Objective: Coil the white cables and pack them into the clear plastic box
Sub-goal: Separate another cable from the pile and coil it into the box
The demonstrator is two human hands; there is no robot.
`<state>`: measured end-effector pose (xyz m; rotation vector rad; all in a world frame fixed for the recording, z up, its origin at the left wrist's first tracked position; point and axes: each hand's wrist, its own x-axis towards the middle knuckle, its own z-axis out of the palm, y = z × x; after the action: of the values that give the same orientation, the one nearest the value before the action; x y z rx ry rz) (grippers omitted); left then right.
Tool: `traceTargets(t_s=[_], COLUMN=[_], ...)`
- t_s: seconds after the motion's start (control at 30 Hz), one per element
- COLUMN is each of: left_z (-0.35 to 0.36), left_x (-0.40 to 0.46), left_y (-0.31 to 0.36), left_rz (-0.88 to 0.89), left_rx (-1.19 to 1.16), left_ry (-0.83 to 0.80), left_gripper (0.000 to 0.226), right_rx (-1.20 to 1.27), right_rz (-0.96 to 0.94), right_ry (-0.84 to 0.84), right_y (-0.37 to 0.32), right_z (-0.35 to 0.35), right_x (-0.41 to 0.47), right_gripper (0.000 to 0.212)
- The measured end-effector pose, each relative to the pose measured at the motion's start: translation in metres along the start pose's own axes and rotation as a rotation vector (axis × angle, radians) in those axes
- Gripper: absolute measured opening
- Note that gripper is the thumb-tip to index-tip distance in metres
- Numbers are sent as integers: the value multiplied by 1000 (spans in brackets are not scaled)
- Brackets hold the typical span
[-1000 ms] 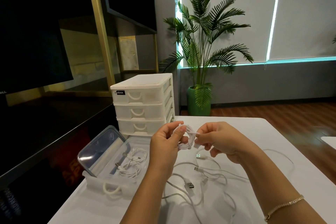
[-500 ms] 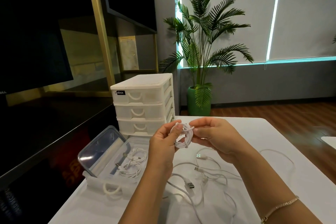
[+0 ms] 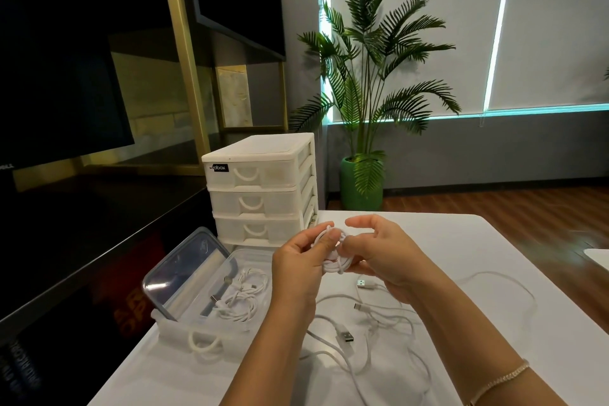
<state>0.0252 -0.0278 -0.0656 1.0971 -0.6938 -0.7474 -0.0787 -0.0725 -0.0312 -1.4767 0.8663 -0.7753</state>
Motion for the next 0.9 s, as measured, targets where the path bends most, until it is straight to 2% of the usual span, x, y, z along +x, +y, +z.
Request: traceTargets(t_s=[0.23, 0.4, 0.53, 0.73, 0.9], left_z=[0, -1, 0, -1, -1], left_x=[-2, -1, -3, -1, -1], left_y=[-1, -1, -1, -2, -1], left_rz=[-59, -162, -209, -199, -226], left_rx=[32, 66, 91, 98, 19], left_ry=[12, -110, -81, -60, -108], left_gripper=[26, 26, 11, 7, 11], right_rx=[-73, -170, -215, -230, -217], right_rz=[-61, -119, -145, -90, -77], right_ry=[132, 256, 267, 218, 213], right_y=[5, 9, 14, 10, 7], right_z=[0, -9, -5, -6, -6], right_x=[4, 8, 10, 9, 7], right_gripper=[40, 40, 36, 41, 49])
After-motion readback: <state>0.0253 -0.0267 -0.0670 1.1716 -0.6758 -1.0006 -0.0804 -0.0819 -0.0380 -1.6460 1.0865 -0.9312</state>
